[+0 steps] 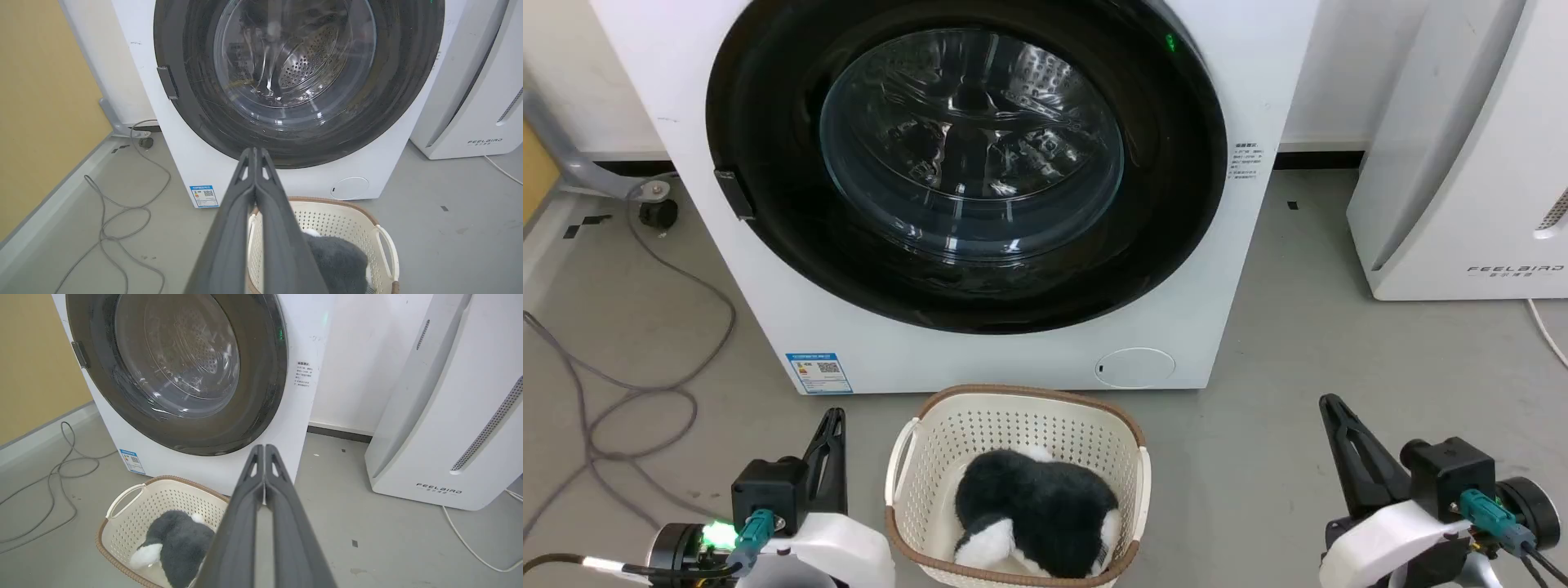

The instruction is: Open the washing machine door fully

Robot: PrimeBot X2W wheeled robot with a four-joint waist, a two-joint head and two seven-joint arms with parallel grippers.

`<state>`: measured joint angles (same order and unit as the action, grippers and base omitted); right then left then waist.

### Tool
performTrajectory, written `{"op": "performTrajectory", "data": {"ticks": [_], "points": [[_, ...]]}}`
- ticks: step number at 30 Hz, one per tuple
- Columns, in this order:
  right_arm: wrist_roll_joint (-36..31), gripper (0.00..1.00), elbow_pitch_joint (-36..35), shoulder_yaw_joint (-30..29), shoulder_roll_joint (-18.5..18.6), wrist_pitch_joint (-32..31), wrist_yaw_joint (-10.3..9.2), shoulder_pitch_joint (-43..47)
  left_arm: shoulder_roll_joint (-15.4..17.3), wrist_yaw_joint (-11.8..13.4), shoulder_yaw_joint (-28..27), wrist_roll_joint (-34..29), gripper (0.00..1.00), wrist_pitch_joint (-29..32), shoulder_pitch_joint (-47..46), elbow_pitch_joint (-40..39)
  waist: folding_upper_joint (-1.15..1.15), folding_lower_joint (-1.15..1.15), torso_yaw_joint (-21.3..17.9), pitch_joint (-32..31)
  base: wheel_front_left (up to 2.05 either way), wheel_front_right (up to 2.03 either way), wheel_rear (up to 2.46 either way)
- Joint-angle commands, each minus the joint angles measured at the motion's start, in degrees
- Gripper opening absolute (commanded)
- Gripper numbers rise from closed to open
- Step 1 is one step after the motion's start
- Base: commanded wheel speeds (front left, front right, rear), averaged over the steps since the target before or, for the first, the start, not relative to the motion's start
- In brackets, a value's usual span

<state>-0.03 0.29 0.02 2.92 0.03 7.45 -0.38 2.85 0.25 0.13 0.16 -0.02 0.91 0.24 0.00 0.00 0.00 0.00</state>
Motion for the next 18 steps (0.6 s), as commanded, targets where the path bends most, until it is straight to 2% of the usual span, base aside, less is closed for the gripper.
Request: {"op": "performTrajectory", "data": {"ticks": [1, 14, 15, 18], "points": [[0.0, 0.0, -0.3, 0.0, 0.0, 0.0, 0.03, 0.4, 0.0, -0.2, -0.1, -0.2, 0.0, 0.0, -0.9, -0.2, 0.0, 0.0, 0.0, 0.0, 0.0, 0.0, 0.0], [0.0, 0.0, -0.3, 0.0, 0.0, 0.0, 0.03, 0.4, 0.0, -0.2, -0.1, -0.2, 0.0, 0.0, -0.9, -0.2, 0.0, 0.0, 0.0, 0.0, 0.0, 0.0, 0.0], [0.0, 1.0, 0.0, 0.0, 0.0, 0.0, 0.0, 0.0, 0.0, 0.0, 0.0, 0.0, 1.0, 0.0, 0.0, 0.0, 0.0, 0.0, 0.0, 0.0, 0.0, 0.0, 0.0], [0.2, 1.0, 0.1, -0.1, 0.0, 0.1, 0.0, 0.1, 0.0, 0.0, 0.1, 0.2, 1.0, -0.1, 0.0, 0.2, 0.0, 0.0, 0.0, 0.0, 0.0, 0.0, 0.0]]}}
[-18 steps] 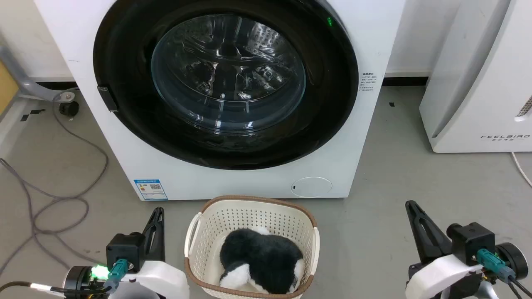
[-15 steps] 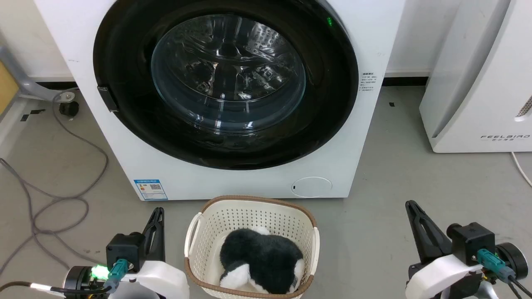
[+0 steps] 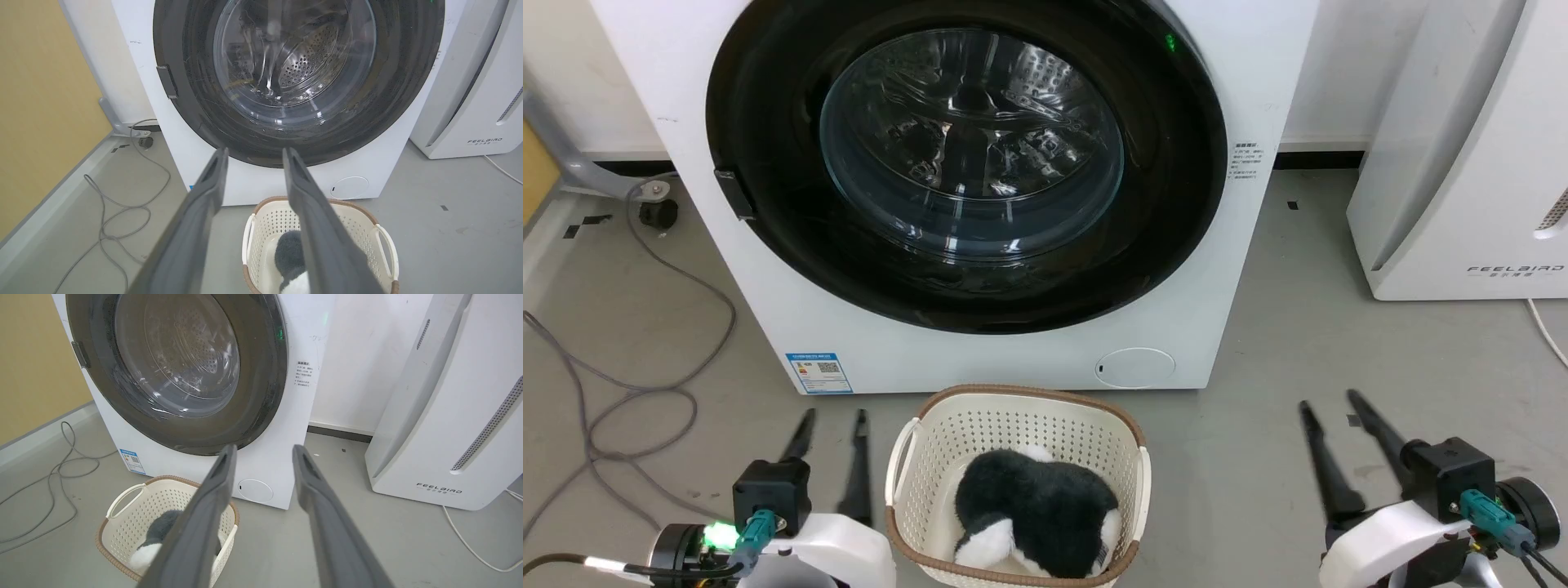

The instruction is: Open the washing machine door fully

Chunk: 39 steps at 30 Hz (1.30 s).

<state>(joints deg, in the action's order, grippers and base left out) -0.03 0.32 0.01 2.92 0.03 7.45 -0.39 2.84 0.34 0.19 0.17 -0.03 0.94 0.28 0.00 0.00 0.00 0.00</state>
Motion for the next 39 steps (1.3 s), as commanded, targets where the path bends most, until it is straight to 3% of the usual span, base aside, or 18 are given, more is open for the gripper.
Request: {"op": "performTrajectory", "data": {"ticks": [1, 10, 11, 12, 25, 39], "points": [[0.3, 1.0, 0.2, -0.1, 0.0, 0.2, 0.0, 0.1, 0.0, -0.1, 0.2, 0.3, 1.0, -0.2, 0.0, 0.2, 0.0, 0.0, 0.0, 0.0, 0.0, 0.0, 0.0], [1.0, 1.0, 1.1, -0.6, 0.0, 1.2, 0.0, 0.5, 0.0, -0.1, 0.8, 1.4, 1.0, -1.4, -0.3, 1.0, 0.0, 0.0, -0.1, -0.1, 0.0, 0.0, 0.0], [1.1, 0.31, 1.2, -0.7, 0.0, 1.3, 0.0, 0.5, 0.0, -0.1, 0.8, 1.5, 1.0, -1.5, -0.3, 1.0, 0.0, 0.0, -0.1, -0.1, 0.0, 0.0, 0.0], [1.2, 0.0, 1.3, -0.8, 0.0, 1.5, 0.0, 0.6, 0.0, -0.2, 0.9, 1.6, 1.0, -1.6, -0.3, 1.1, 0.0, 0.0, -0.2, -0.1, 0.0, 0.0, 0.0], [5.4, 0.0, 2.0, -1.4, 0.0, 3.0, 0.01, 0.6, 0.0, -0.1, 1.7, 2.7, 1.0, -3.2, -0.5, 1.3, 0.0, 0.0, -0.4, -0.2, 0.0, 0.0, 0.0], [31.0, 0.0, 3.7, -2.5, 0.0, 4.8, 0.01, -3.6, 0.0, -0.2, 1.9, 3.9, 1.0, -4.8, -1.0, 1.5, 0.0, 0.0, -0.7, 0.5, 0.0, 0.0, 0.0]]}}
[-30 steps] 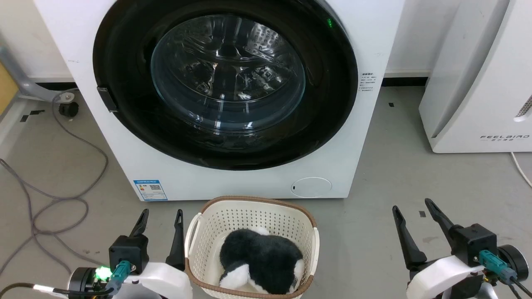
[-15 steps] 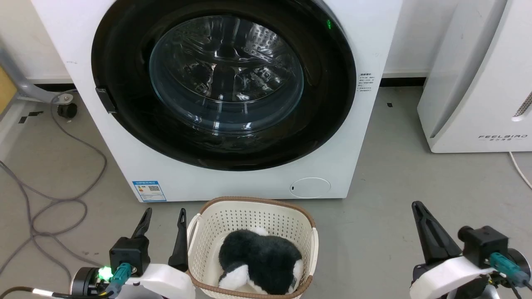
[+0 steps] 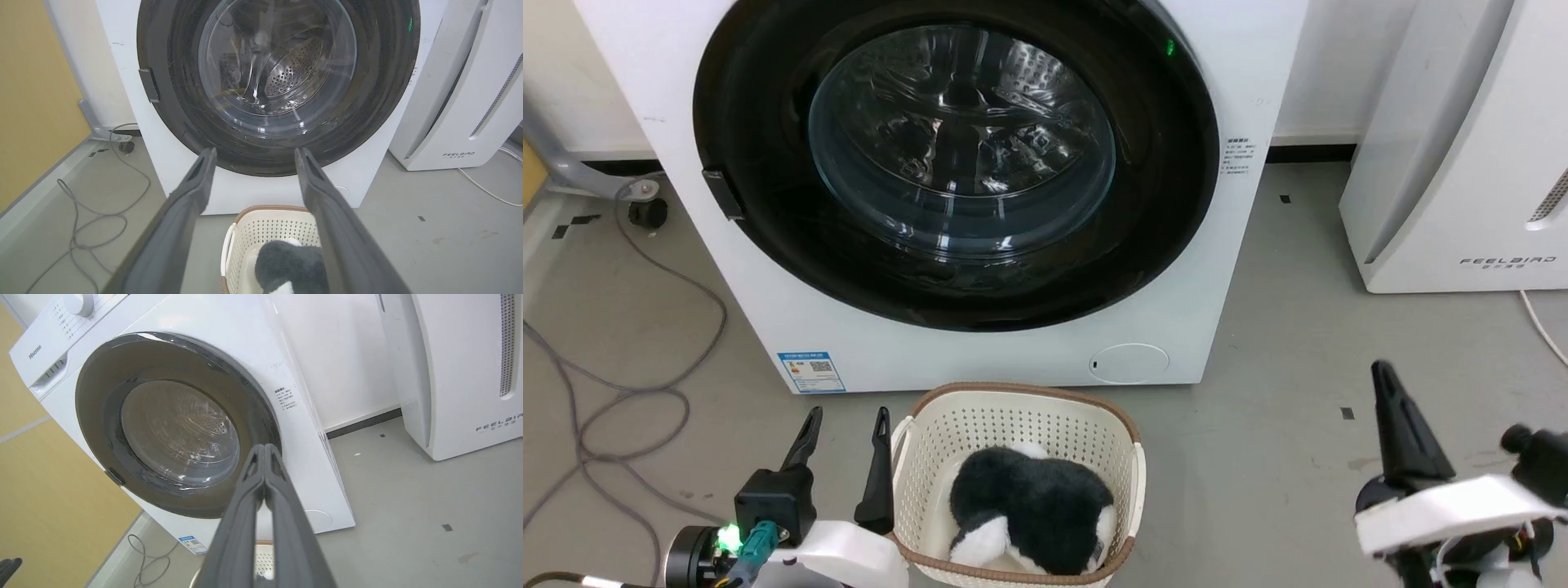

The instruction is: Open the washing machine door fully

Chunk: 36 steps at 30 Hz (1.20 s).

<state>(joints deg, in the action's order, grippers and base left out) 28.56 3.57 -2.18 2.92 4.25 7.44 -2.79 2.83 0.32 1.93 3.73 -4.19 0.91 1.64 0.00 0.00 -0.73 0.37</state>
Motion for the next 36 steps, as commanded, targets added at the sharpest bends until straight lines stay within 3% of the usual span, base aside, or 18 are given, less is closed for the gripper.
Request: {"op": "performTrajectory", "data": {"ticks": [1, 20, 36], "points": [[3.9, 0.0, 0.7, -0.5, 0.0, 0.7, 0.02, -1.7, 0.0, -0.2, 0.1, 0.4, 1.0, -0.8, -1.1, 0.1, 0.0, 0.0, 0.0, 0.3, 0.0, 0.0, 0.0], [26.0, 0.0, 13.6, -1.6, 2.6, 1.9, 0.03, -20.6, 0.0, -1.6, -0.7, 1.3, 1.0, -2.9, -4.4, -0.3, 0.0, 0.0, -0.6, 5.2, 0.0, 0.0, 0.0], [40.7, 0.0, 32.2, 7.1, 9.3, -2.0, 0.03, -45.3, 0.0, -2.8, -1.0, 2.3, 1.0, -4.9, -7.6, -1.5, 0.0, 0.0, 0.3, 10.4, 0.0, 0.0, 0.0]]}}
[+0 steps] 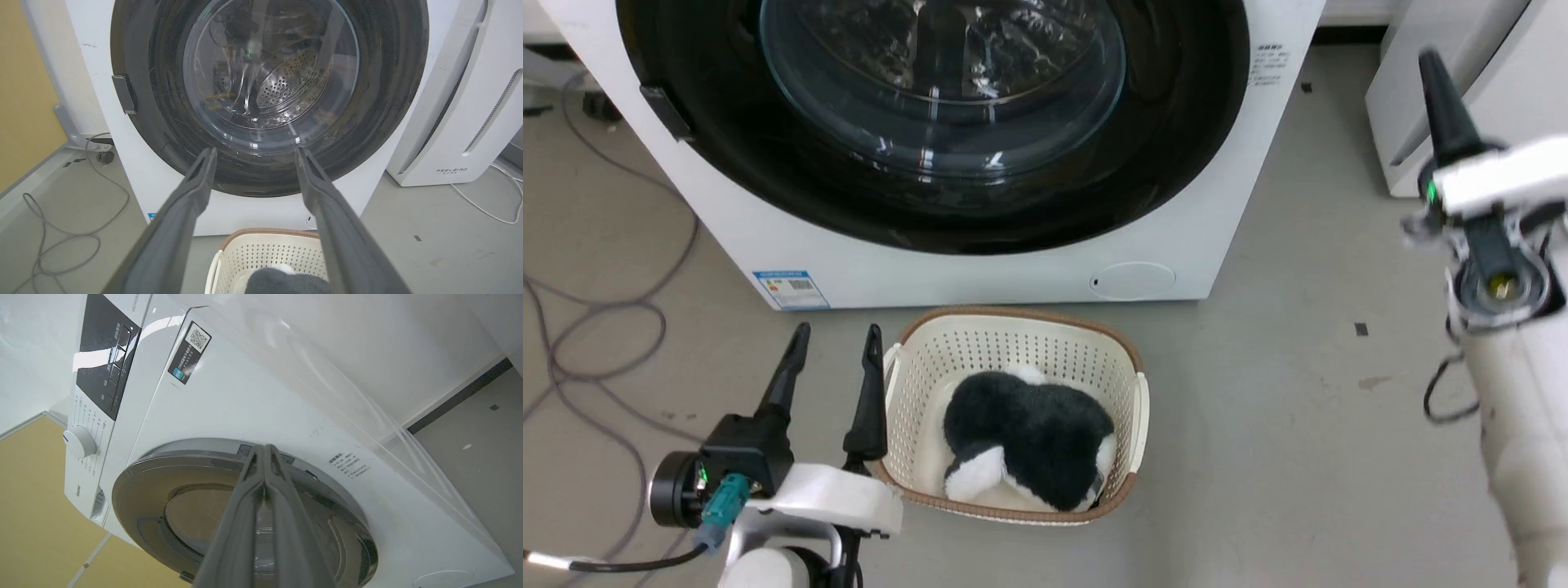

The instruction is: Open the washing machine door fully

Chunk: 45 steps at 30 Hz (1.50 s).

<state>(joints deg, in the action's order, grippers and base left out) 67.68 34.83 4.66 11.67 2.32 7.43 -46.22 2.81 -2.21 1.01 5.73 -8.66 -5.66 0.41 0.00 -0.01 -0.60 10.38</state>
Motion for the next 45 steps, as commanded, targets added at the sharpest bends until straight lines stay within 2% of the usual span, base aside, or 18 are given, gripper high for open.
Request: {"op": "performTrajectory", "data": {"ticks": [1, 14, 20, 27, 38, 45], "points": [[2.2, 0.0, 2.2, 1.1, 0.9, -0.6, 0.04, -3.6, 0.1, -0.4, -0.2, 0.3, 1.0, -0.5, -1.2, -0.4, 0.0, 0.01, 0.2, 0.8, 0.0, 0.0, 0.0], [6.7, 0.0, 17.6, 13.3, 2.5, -10.1, 0.05, -25.2, 0.1, -1.6, -1.2, 0.8, 1.0, -2.1, -3.4, -1.8, 0.0, 0.01, 0.8, 5.6, 0.0, 0.0, 0.0], [8.3, 0.0, 21.6, 19.1, 2.5, -15.6, 0.05, -32.7, 0.1, -2.1, -1.8, 1.2, 1.0, -2.8, -4.5, -2.3, 0.0, 0.01, 0.8, 8.1, 0.0, 0.0, 0.0], [10.8, 0.0, 25.8, 25.0, 2.8, -18.9, 0.05, -39.2, 0.1, -2.5, -1.9, 2.0, 1.0, -3.6, -5.8, -2.6, 0.0, 0.01, 0.9, 10.8, 0.0, 0.0, 0.0], [15.5, 0.0, 32.2, 33.0, 1.1, -25.3, 0.05, -50.1, 0.1, -3.0, -2.0, 3.3, 1.0, -4.9, -8.1, -2.9, 0.0, 0.01, 1.3, 14.6, 0.0, 0.0, 0.0], [19.0, 0.0, 36.4, 38.0, -0.1, -33.6, 0.05, -56.0, 0.1, -3.1, -1.6, 4.3, 1.0, -5.8, -9.3, -2.7, 0.0, 0.01, 1.6, 16.2, 0.0, 0.0, 0.0]]}}
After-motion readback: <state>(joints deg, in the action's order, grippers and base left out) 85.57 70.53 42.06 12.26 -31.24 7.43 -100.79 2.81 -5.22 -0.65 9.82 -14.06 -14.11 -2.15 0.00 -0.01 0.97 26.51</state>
